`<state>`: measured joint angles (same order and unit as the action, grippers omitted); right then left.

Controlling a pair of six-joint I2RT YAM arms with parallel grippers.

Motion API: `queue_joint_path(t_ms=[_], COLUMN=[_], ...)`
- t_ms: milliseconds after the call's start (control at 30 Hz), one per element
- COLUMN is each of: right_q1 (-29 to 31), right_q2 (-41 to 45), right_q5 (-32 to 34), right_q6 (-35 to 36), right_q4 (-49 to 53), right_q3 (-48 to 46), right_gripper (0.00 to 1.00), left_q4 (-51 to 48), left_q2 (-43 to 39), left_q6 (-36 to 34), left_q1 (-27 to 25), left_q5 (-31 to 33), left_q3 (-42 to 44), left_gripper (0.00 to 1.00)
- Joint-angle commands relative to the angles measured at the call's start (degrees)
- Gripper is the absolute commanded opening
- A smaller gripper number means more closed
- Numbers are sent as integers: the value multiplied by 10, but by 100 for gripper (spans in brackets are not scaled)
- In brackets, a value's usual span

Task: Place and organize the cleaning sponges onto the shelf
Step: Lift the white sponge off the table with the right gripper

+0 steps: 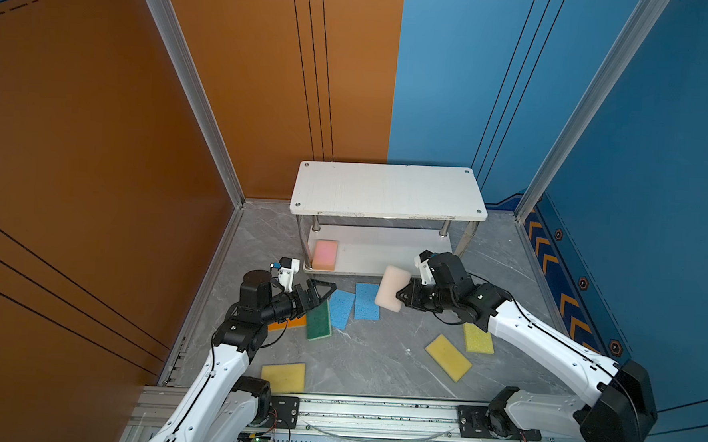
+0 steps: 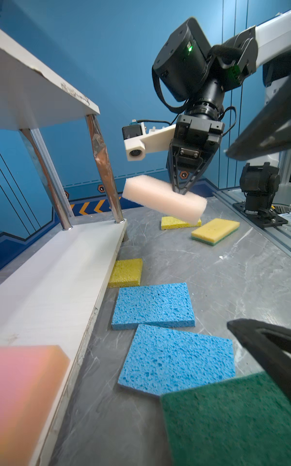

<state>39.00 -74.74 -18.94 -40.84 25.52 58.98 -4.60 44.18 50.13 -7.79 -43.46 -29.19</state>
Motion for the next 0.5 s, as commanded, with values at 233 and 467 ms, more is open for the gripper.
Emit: queue_joint_path(t_ms=[233, 467], right_q1=[36, 59], right_q2=[-81, -106], right_q5=[-107, -160], right_q6=[183, 192], right_q4=[91, 90], right_q3=[93, 122], right_gripper=[10, 9], left_q4=[81, 99], left_q2=[1, 48], left_q6=[39, 13], left_q1=[-16, -97], left_q5=[-58, -15], left_q3=[10, -1], left_gripper=[98, 98])
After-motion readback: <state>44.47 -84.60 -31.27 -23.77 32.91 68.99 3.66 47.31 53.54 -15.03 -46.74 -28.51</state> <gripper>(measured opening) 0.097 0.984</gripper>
